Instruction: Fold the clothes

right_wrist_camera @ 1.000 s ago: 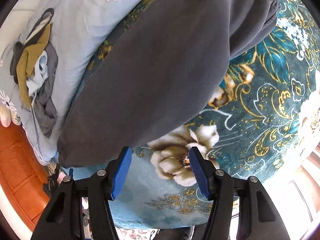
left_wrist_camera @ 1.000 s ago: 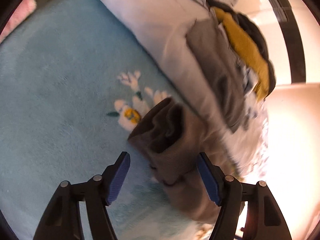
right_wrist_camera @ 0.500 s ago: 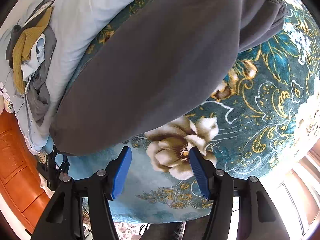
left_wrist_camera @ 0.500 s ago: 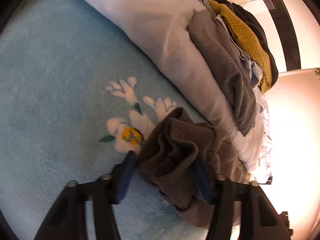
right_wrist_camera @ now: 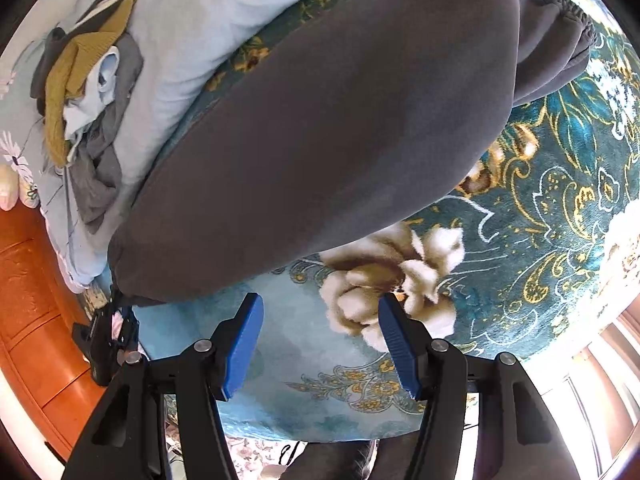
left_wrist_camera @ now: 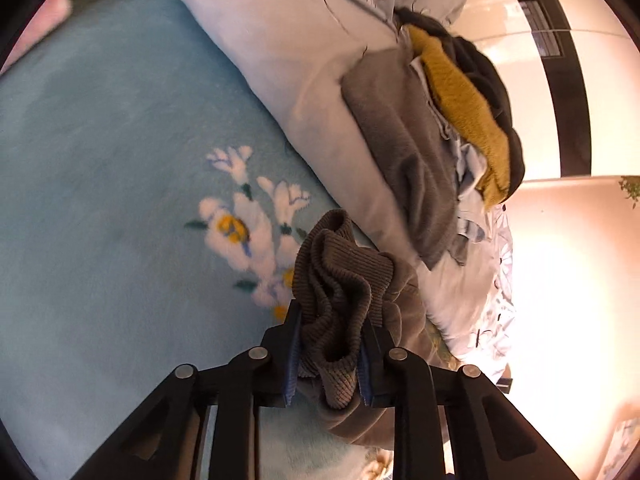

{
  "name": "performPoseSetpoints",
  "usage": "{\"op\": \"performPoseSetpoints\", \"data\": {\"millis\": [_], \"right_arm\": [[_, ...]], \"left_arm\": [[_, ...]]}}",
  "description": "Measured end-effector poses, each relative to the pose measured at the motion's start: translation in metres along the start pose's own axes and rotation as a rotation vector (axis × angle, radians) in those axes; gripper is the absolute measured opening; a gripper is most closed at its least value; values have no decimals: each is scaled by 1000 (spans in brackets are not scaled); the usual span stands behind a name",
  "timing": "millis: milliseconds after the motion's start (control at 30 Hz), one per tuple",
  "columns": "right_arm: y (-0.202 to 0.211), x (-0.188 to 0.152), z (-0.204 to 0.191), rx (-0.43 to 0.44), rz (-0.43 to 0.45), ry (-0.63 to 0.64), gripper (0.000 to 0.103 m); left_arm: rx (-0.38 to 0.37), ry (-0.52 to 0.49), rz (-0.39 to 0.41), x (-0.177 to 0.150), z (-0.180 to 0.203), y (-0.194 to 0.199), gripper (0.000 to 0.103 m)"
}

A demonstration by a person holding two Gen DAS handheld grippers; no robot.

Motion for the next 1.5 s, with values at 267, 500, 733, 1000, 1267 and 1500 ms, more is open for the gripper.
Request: {"op": "performPoseSetpoints", "data": {"millis": [267, 500, 733, 1000, 1267, 1500], "right_arm": [[13, -15, -4, 58, 29, 3, 61], [17, -32, 3, 105, 34, -15, 61], [11, -48, 7, 154, 17, -22, 61], [5, -55, 5, 207, -2, 1, 61], [18, -58, 28, 186, 9, -4, 61], [28, -68, 52, 91, 8, -2, 61]], "left_arm": [[53, 119, 20, -32, -59, 63, 23], [140, 216, 72, -50, -124, 129, 23], [258, 297, 204, -47, -184, 210, 18], [303, 257, 297, -36, -180, 256, 2], [246, 408, 220, -72, -205, 207, 3], [207, 558, 201, -106, -248, 155, 45]]}}
Point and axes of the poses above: each gripper's, at about its wrist camera, not at the fingertips, and y roughly against the way its jaws point, z to its right, x to its top, the point moved 8 cm from there along -y, roughly the way its jaws point, and after that the axes turned 11 degrees about x, right-handed, at the moved point
